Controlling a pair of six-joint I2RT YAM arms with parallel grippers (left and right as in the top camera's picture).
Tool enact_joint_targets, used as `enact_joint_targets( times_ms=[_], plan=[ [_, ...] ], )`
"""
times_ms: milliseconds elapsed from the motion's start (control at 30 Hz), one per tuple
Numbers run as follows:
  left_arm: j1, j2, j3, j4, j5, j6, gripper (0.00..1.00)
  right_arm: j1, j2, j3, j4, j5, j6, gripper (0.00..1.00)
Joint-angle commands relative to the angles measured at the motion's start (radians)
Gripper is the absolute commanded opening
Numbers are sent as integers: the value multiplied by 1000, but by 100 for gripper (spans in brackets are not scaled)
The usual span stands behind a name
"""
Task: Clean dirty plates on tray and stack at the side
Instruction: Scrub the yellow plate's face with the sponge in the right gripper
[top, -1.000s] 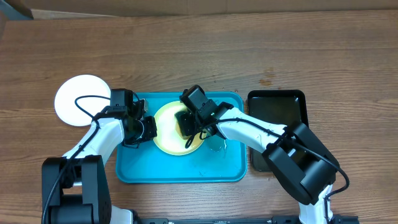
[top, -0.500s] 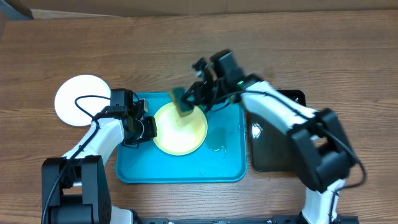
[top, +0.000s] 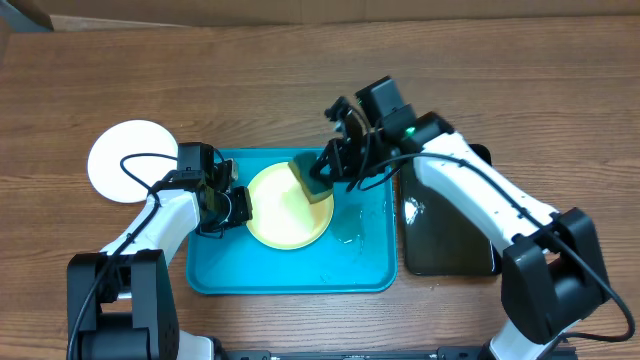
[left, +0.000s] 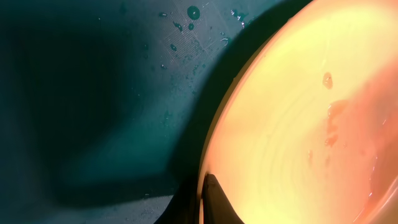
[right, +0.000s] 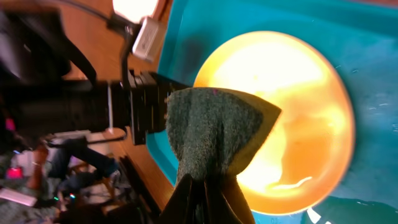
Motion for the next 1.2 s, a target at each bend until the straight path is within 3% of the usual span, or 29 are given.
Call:
enact_joint_targets(
  times_ms=[0,267,667,1167],
  plan=[
    [-4,32,-26,-13,-26,37,4,77,-7,-53,63,24,48,4],
    [-4,32,-26,-16,-26,37,4,110,36,-199,377,8,264,4],
    [-4,32,-26,-16,-26,37,4,107,191,-256,719,-130,364,4],
    [-4,32,-26,-18,-32,37,4,93,261,-259,732,-65,389,4]
  ],
)
